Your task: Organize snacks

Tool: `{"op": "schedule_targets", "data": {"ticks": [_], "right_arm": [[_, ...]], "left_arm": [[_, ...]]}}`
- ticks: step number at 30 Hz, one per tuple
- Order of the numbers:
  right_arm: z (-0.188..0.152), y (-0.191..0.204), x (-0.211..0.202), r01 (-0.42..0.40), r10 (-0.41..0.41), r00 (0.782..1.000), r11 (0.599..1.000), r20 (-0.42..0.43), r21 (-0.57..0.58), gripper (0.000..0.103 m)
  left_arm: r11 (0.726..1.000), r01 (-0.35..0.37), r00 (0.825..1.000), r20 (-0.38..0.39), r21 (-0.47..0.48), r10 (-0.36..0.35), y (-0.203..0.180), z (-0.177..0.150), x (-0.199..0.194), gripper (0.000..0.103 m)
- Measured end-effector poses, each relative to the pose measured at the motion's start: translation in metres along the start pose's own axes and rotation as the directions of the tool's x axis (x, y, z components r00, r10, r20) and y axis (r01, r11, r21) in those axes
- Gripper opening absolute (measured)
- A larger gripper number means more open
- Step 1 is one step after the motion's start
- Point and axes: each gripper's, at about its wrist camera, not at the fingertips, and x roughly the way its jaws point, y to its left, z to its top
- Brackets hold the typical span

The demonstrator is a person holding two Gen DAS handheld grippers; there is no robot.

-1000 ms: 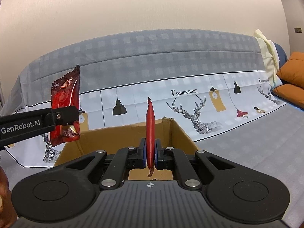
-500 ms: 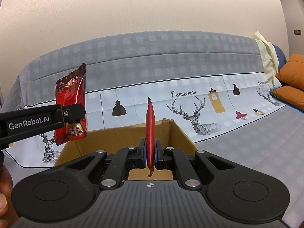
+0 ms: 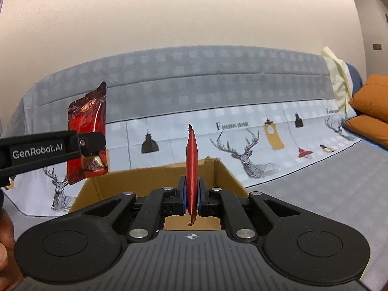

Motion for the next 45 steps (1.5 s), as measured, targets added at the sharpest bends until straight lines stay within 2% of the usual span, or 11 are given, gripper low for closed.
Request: {"op": "schedule_targets", "data": {"ticks": [3, 5, 7, 14, 19, 24, 26, 28, 32, 38, 45], "right_arm": [[-0.001, 0.002, 0.007, -0.014, 0.014, 0.999, 1.000, -0.034, -0.017, 0.010], [-0.001, 0.005, 0.010, 0.005, -0.007, 0.999, 0.999, -0.052, -0.040, 0.029], [0.000, 0.004, 0.010, 0.022, -0.023, 0.999, 0.999, -0.041, -0.038, 0.072], [0.007, -0.005, 0.006, 0.004, -0.001, 0.997, 0.999, -0.083, 0.046, 0.077], [0.025, -0.016, -0.019, -0.060, 0.073, 0.989, 0.993, -0.127, 0.101, 0.100], [0.029, -0.026, -0.064, -0.103, 0.114, 0.982, 0.991, -0.149, 0.081, 0.103], [0.015, -0.031, -0.081, -0.098, 0.108, 0.980, 0.993, -0.169, 0.068, 0.103], [-0.005, -0.035, -0.091, -0.077, 0.092, 0.975, 0.994, -0.204, 0.080, 0.103], [-0.023, -0.028, -0.094, -0.089, 0.114, 0.951, 0.991, -0.287, 0.098, 0.103], [-0.035, -0.013, -0.075, -0.081, 0.080, 0.931, 0.997, -0.358, 0.011, 0.103], [-0.034, -0.005, -0.059, -0.066, 0.052, 0.934, 0.997, -0.352, -0.029, 0.103]], "left_arm": [[1.000, -0.002, 1.000, -0.031, 0.011, 0.002, -0.001, -0.002, 0.004, 0.090], [0.999, -0.030, 0.999, -0.015, 0.014, 0.030, 0.002, -0.001, 0.001, 0.092], [0.999, -0.044, 0.999, -0.018, -0.009, 0.043, 0.011, 0.001, -0.002, 0.092], [0.991, -0.096, 0.995, -0.042, -0.095, 0.092, 0.037, 0.004, -0.024, 0.101], [0.994, -0.102, 0.995, 0.017, -0.024, 0.103, 0.028, 0.006, -0.074, 0.102], [0.994, -0.027, 0.997, -0.077, -0.106, 0.018, 0.026, -0.003, -0.120, 0.102], [0.986, -0.050, 0.989, -0.144, -0.157, 0.027, 0.025, -0.011, -0.133, 0.102], [0.977, -0.115, 0.970, -0.233, -0.178, 0.072, 0.023, -0.025, -0.141, 0.102], [0.957, -0.222, 0.905, -0.404, -0.185, 0.132, 0.022, -0.051, -0.138, 0.102], [0.957, -0.270, 0.884, -0.423, -0.109, 0.201, 0.023, -0.058, -0.118, 0.103], [0.962, -0.255, 0.867, -0.463, -0.094, 0.184, 0.014, -0.064, -0.089, 0.102]]}}
